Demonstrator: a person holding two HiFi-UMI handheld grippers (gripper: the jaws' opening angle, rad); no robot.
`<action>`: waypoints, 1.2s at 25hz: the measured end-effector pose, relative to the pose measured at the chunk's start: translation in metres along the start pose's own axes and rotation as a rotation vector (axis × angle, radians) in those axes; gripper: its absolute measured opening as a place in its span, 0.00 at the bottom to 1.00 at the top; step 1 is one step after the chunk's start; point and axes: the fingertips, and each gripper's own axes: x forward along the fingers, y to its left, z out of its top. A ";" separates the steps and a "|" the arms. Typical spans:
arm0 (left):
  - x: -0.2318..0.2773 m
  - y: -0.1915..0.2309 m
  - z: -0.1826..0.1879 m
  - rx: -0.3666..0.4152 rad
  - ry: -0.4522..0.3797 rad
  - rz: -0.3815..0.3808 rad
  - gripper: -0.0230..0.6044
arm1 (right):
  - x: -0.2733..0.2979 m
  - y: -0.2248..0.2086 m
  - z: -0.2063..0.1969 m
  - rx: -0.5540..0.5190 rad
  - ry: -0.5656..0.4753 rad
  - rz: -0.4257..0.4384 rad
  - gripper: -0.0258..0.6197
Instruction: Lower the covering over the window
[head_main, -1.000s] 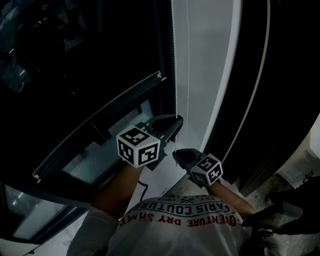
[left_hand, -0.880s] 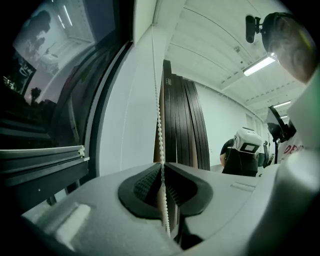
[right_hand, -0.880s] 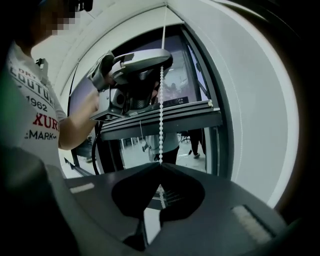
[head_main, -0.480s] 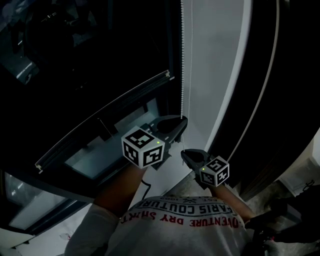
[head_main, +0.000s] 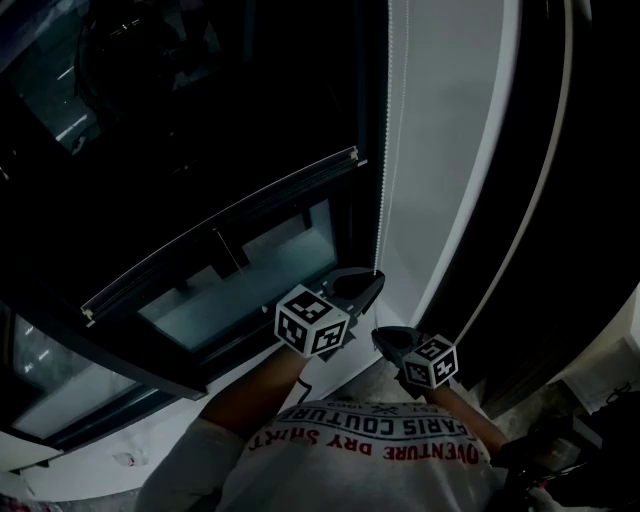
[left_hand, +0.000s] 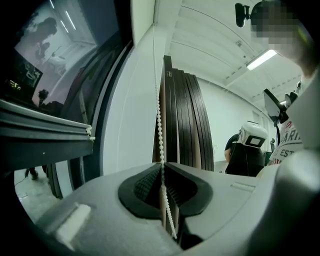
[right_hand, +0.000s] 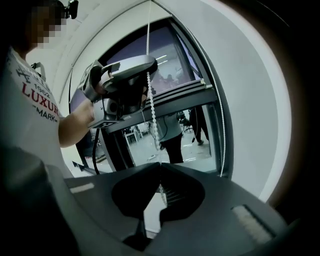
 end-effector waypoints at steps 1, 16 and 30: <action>0.000 -0.002 -0.006 -0.005 -0.002 0.002 0.07 | 0.000 0.001 -0.006 -0.001 0.014 0.002 0.05; 0.004 -0.012 -0.055 -0.038 -0.002 0.038 0.07 | -0.022 -0.009 -0.031 -0.039 0.125 0.035 0.12; 0.009 -0.032 -0.053 -0.031 -0.020 0.017 0.07 | -0.093 0.016 0.224 -0.178 -0.336 0.124 0.28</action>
